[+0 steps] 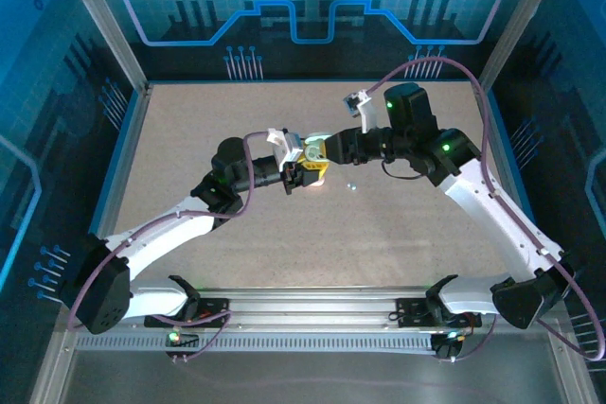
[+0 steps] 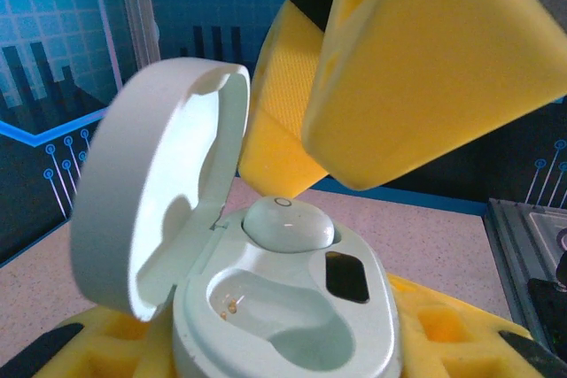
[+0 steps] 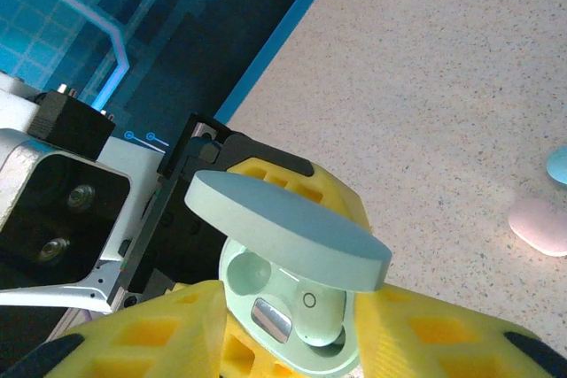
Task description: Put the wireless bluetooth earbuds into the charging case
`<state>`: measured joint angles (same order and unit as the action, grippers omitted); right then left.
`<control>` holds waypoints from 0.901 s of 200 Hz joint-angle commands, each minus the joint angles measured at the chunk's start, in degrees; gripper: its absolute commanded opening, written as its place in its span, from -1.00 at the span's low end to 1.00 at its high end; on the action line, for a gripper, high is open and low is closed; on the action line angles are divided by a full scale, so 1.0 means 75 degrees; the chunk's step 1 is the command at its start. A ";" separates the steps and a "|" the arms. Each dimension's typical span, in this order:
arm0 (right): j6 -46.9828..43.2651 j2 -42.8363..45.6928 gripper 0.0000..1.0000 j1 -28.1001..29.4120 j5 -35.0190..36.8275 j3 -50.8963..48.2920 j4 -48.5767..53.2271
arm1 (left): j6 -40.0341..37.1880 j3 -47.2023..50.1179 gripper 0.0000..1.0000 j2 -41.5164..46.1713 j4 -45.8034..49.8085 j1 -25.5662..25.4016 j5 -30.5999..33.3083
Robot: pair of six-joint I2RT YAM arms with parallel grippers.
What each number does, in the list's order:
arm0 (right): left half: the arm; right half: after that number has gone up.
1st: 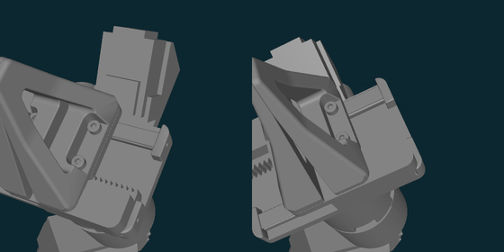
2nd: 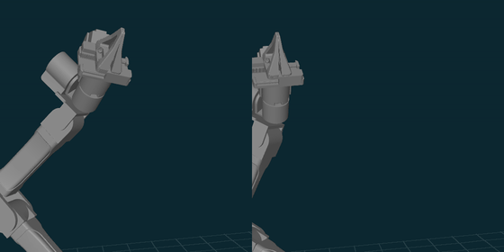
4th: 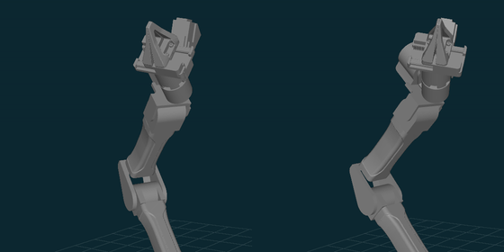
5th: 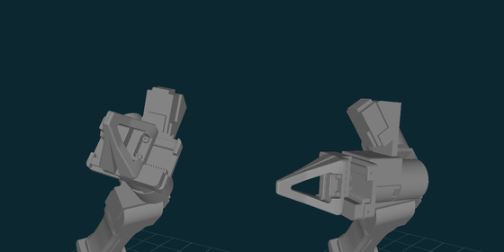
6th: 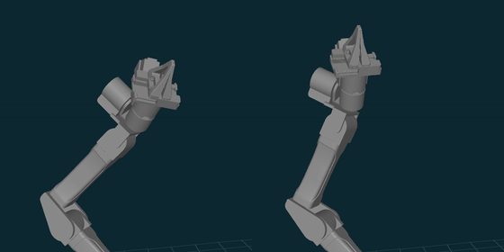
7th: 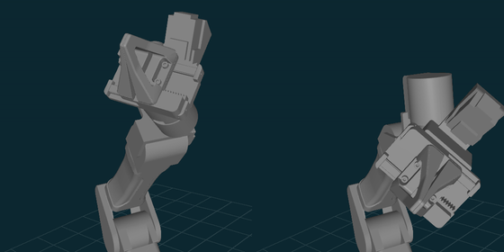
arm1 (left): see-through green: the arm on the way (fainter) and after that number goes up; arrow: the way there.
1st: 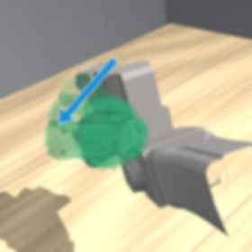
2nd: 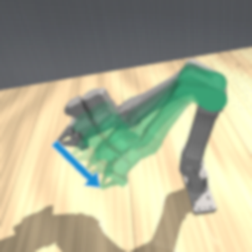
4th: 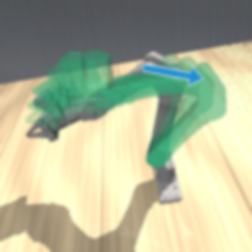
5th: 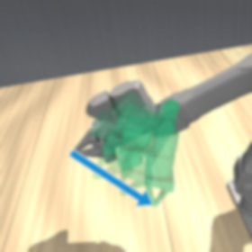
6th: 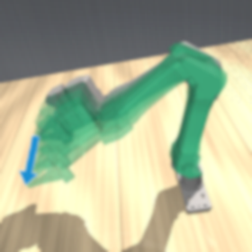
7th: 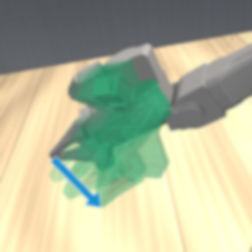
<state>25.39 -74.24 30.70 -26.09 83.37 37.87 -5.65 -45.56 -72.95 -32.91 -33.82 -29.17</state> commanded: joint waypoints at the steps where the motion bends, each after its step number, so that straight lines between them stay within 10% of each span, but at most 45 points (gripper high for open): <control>1: -0.0197 0.0349 -0.06 0.0067 -0.0205 0.0247 0.0183 | 0.0014 -0.0072 -0.47 -0.0015 -0.0208 -0.0061 0.0129; 90: 0.0260 0.2038 -0.23 -0.1770 0.1194 -0.1814 -0.0433 | -0.0231 0.0152 -0.48 0.0308 0.0134 -0.0026 0.1171; 130: 0.0740 0.0124 -0.32 -0.2614 0.0482 -0.2671 -0.0247 | -0.0311 0.0204 -0.48 0.0562 0.0258 -0.0027 0.1240; 180: 0.0322 -0.2942 -0.34 -0.1630 0.0394 -0.1884 0.0189 | -0.0367 0.0234 -0.48 0.0792 0.0464 -0.0028 0.1226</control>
<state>29.06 -91.15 14.26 -22.92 65.47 36.29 -6.59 -44.71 -68.95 -29.93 -33.87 -20.73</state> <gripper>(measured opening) 0.329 0.391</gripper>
